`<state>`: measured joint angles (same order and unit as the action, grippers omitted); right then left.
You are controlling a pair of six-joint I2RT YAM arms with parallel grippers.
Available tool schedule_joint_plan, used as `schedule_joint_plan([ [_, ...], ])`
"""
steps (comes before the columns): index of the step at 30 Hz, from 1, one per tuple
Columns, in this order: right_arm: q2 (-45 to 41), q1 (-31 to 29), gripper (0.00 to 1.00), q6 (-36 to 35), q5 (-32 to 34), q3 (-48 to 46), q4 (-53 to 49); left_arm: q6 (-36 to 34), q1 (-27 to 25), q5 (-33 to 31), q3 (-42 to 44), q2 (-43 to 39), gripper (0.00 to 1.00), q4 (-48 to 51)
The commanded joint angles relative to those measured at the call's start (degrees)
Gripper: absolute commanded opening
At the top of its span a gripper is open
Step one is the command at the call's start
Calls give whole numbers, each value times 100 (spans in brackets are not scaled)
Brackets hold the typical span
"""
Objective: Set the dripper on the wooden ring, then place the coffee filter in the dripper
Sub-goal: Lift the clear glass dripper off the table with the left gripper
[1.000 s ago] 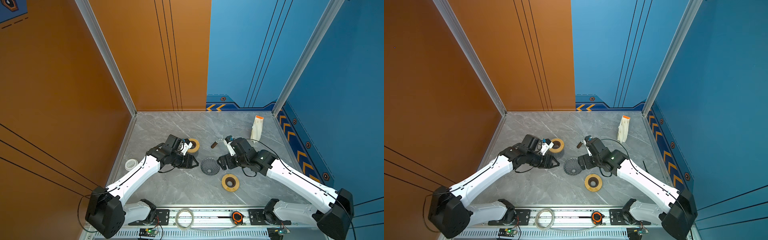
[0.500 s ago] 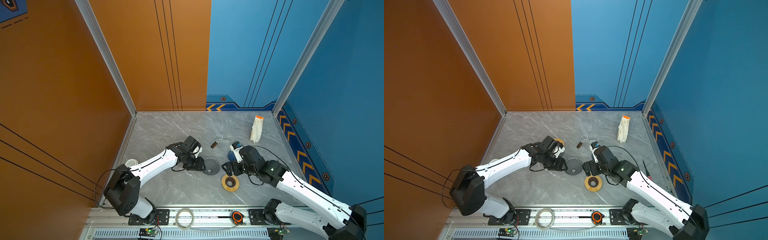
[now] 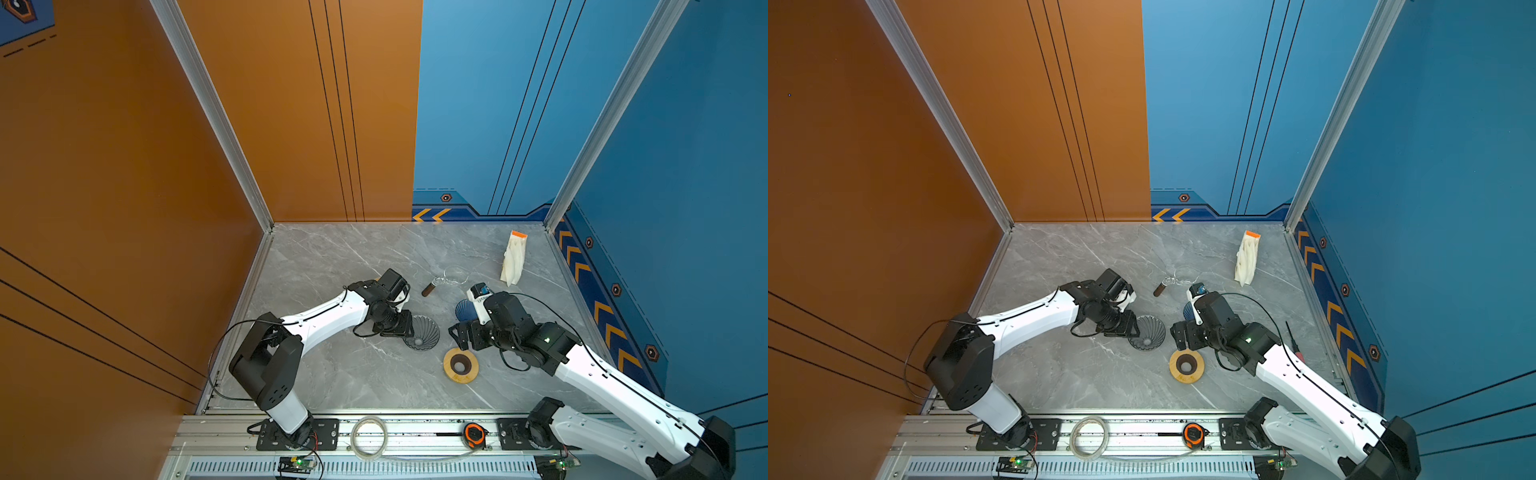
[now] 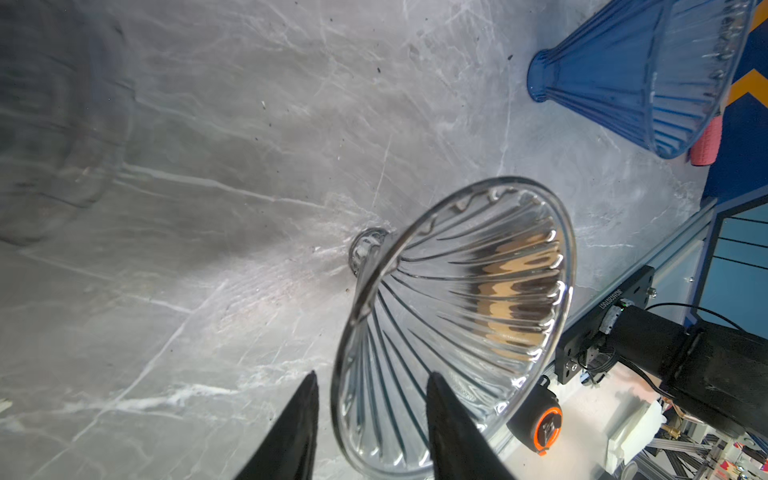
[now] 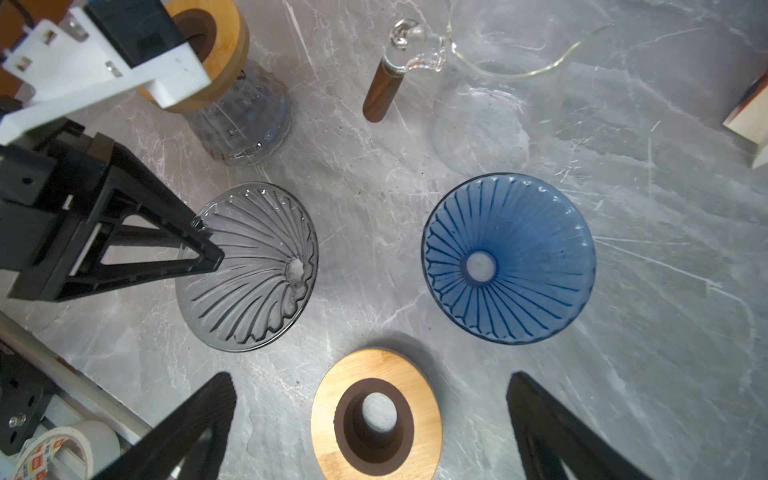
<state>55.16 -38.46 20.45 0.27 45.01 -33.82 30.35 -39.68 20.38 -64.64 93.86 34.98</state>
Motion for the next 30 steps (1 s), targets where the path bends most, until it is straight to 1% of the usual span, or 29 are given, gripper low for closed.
schedule_joint_plan([
  [1, -71, 57, 100, 8, 24, -97, 162, 36, -47, -84, -209, 117, 41, 90],
  [3, -52, 82, 100, -6, 25, -107, 203, 29, -48, -91, -246, 158, 38, 95],
  [7, -10, 114, 100, -22, 3, -107, 279, 26, -43, -97, -300, 211, 37, 95],
  [13, 48, 160, 100, -67, -40, -71, 328, 24, -48, -84, -295, 316, 31, 96],
  [15, 48, 179, 100, -74, -67, -72, 346, 27, -48, -87, -295, 327, 27, 96],
  [18, 42, 198, 100, -71, -80, -71, 359, 36, -48, -106, -291, 319, 23, 92],
  [30, -14, 228, 100, -76, -76, -35, 368, 83, -57, -115, -297, 327, 20, 88],
])
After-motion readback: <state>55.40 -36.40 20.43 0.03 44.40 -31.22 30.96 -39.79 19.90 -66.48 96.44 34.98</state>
